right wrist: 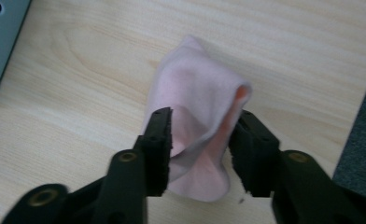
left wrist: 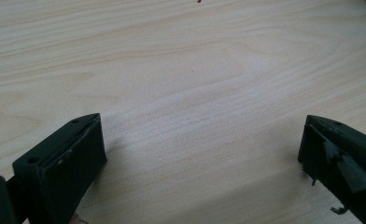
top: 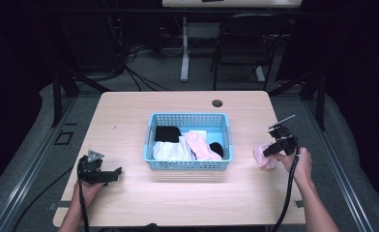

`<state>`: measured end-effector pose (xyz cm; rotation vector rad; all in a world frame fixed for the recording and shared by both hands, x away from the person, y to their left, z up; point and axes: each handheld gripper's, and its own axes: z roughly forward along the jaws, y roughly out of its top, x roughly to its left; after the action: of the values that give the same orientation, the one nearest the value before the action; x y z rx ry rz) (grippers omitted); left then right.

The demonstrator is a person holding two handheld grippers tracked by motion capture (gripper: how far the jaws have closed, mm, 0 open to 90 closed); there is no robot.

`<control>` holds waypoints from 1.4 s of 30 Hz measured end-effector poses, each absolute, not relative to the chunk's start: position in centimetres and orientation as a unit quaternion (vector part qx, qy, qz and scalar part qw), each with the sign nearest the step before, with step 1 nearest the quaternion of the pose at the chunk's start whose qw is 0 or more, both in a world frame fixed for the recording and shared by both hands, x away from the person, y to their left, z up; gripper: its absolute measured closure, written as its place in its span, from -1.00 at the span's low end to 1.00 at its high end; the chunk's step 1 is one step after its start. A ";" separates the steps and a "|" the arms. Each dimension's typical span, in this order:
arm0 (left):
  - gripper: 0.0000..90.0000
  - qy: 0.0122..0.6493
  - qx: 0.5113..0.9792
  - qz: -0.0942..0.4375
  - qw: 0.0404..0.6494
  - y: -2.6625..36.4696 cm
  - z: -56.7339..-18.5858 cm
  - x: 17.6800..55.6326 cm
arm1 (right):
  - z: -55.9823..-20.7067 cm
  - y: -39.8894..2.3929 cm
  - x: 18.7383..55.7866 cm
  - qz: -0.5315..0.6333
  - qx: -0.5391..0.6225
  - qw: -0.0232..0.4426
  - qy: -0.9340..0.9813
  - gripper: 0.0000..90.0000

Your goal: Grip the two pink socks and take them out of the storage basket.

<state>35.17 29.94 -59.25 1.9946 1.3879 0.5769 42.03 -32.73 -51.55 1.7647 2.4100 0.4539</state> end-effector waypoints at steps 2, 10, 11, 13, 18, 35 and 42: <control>-0.98 0.527 0.758 0.219 0.316 29.9 -59.2 35.2 | -50.3 -32.7 41.8 0.161 0.581 0.071 0.795 -0.05; -0.98 0.527 0.757 0.219 0.317 29.9 -59.2 35.2 | -47.3 -32.0 40.8 0.212 0.567 0.085 0.791 -0.65; -0.98 0.527 0.757 0.219 0.317 29.9 -59.2 35.2 | -47.0 -31.9 40.7 0.209 0.563 0.090 0.794 -0.68; -0.98 0.527 0.757 0.219 0.317 29.9 -59.2 35.2 | -46.7 -31.6 40.6 0.220 0.560 0.090 0.794 -0.71; -0.98 0.527 0.758 0.219 0.317 29.9 -59.2 35.2 | -45.8 -30.7 40.2 0.236 0.538 0.083 0.805 -0.92; -0.98 0.527 0.758 0.219 0.316 29.9 -59.2 35.2 | -41.9 -25.8 39.0 0.269 0.471 0.100 0.834 -1.00; -0.98 0.527 0.757 0.220 0.317 29.9 -59.3 35.2 | -40.8 -22.1 39.3 0.261 0.438 0.095 0.855 -1.00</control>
<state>35.17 29.93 -59.26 1.9930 1.3875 0.5781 39.35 -22.06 -40.84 1.2994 2.5345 0.7732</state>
